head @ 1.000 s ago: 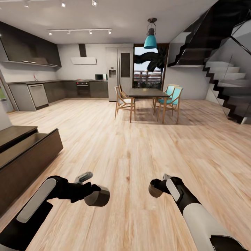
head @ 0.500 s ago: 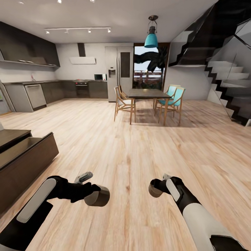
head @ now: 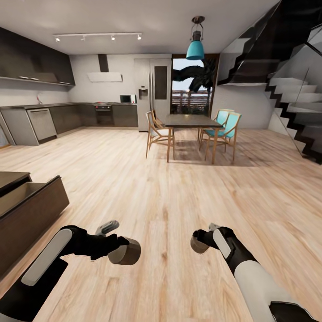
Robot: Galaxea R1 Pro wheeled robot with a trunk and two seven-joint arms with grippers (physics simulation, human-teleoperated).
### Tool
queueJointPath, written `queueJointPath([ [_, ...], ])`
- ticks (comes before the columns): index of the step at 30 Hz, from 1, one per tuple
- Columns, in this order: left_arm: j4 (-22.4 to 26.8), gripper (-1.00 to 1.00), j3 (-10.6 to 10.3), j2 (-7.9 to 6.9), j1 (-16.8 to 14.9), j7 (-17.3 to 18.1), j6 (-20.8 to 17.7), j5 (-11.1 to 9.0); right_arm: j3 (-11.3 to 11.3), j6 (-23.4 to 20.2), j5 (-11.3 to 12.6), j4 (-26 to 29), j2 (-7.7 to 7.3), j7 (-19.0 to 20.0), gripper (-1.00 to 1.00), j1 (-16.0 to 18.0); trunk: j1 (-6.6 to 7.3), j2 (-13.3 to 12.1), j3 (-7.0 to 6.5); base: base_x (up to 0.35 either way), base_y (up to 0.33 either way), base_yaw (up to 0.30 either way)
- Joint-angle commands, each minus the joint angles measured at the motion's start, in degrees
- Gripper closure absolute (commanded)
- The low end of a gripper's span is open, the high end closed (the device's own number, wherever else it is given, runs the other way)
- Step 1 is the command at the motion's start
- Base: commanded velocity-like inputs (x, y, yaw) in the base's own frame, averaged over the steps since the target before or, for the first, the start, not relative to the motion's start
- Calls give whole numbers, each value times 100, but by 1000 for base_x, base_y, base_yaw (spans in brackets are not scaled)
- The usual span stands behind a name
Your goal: Place each of the two pumpkins and all three candles from the living room inside a cabinet in the living room (use any cabinet), then make sure every cabinet is closed, and position the cauldron so it is next to a table in the living room.
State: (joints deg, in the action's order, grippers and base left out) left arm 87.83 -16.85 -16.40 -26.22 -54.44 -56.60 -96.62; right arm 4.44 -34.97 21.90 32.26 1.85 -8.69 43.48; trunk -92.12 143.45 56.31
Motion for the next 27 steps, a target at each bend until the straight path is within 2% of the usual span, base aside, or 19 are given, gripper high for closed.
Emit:
queueJointPath([
  [1,6,100,-7,-4,-6,-49,0,-58,22,-19,69,10,5,-45,100,3,-2,3,6,324,0,0],
  [15,6,100,-11,-4,-6,-49,0,-58,22,-19,69,12,0,-44,100,3,-2,3,6,324,-5,0],
  [27,6,100,-11,-4,-6,-49,0,-58,30,-19,69,11,0,-43,100,3,-2,3,6,322,-104,0],
])
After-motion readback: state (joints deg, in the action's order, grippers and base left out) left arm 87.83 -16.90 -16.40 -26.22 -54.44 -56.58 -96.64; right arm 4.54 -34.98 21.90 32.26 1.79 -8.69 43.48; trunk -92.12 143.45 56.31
